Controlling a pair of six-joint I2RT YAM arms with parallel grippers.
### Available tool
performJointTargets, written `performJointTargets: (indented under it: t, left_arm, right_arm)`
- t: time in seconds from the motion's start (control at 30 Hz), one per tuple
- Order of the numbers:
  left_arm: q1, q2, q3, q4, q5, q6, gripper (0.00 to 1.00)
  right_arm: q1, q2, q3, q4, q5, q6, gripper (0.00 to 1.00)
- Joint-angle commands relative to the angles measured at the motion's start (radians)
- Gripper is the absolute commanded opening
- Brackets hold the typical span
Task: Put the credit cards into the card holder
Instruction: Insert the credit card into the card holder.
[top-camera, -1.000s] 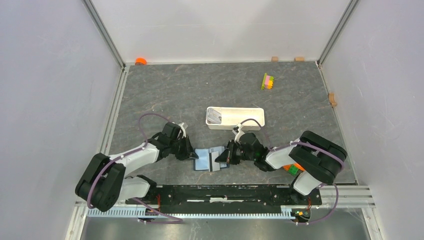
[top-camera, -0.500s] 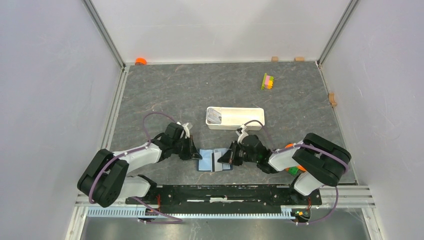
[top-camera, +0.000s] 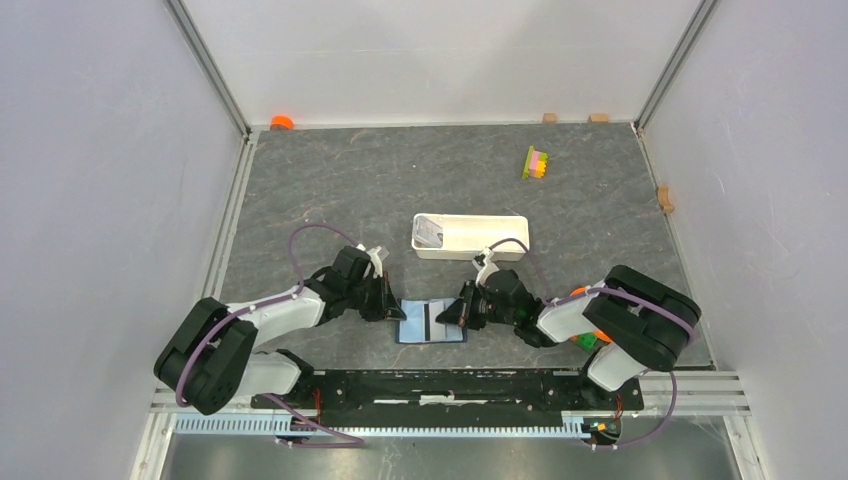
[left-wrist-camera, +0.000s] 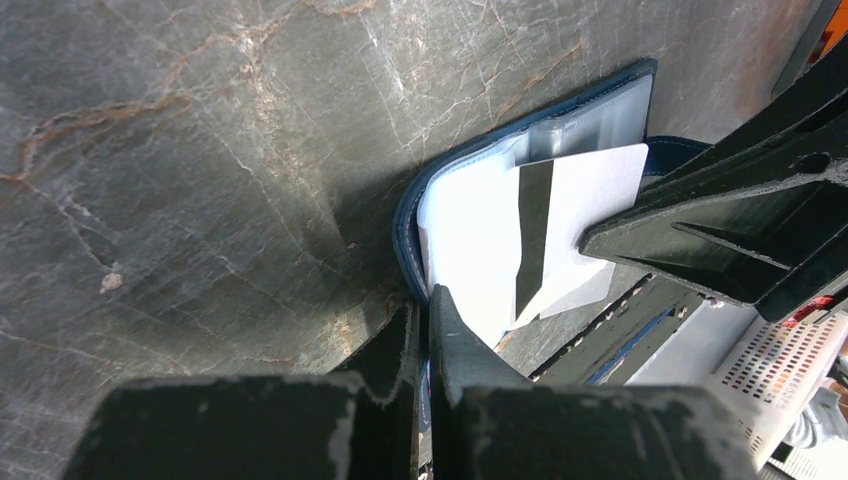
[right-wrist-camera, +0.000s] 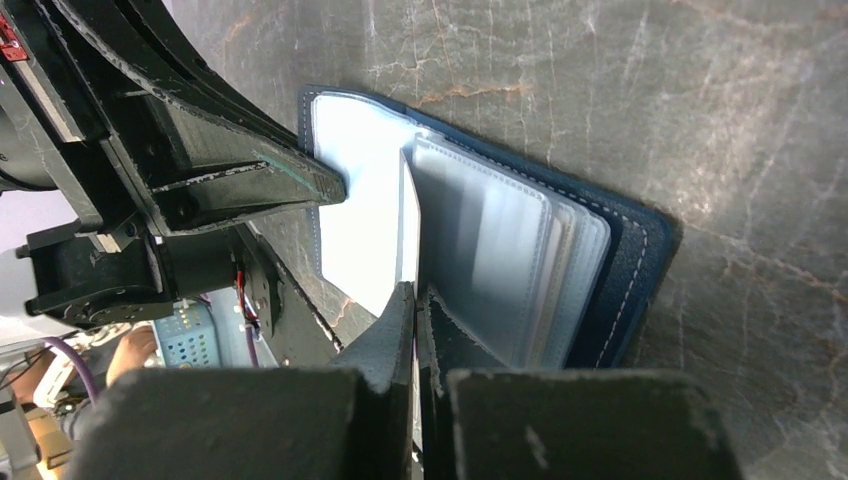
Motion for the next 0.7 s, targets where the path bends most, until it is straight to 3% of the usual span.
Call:
performJointTargets:
  t: [0.0, 0.3, 0.47, 0.57, 0.67]
  left_arm:
    - [-0.020, 0.012, -0.019, -0.054, -0.004, 0.052, 0.02]
    - [-0.021, 0.024, -0.013, -0.051, 0.002, 0.047, 0.02]
    - [-0.021, 0.032, -0.006, -0.057, 0.004, 0.037, 0.16]
    - [-0.021, 0.033, -0.004, -0.059, 0.012, 0.032, 0.22]
    - [-0.020, 0.015, -0.002, -0.071, -0.005, 0.032, 0.24]
  right_arm:
    - [-0.005, 0.037, 0.027, -0.053, 0.087, -0.088, 0.00]
    - [0.007, 0.074, 0.039, -0.054, 0.080, -0.098, 0.00]
    - [0.039, 0.100, 0.035, -0.061, 0.066, -0.053, 0.00]
    - [0.053, 0.101, 0.033, -0.088, 0.073, -0.045, 0.09]
    - [0.065, 0.088, 0.036, -0.127, 0.078, -0.045, 0.12]
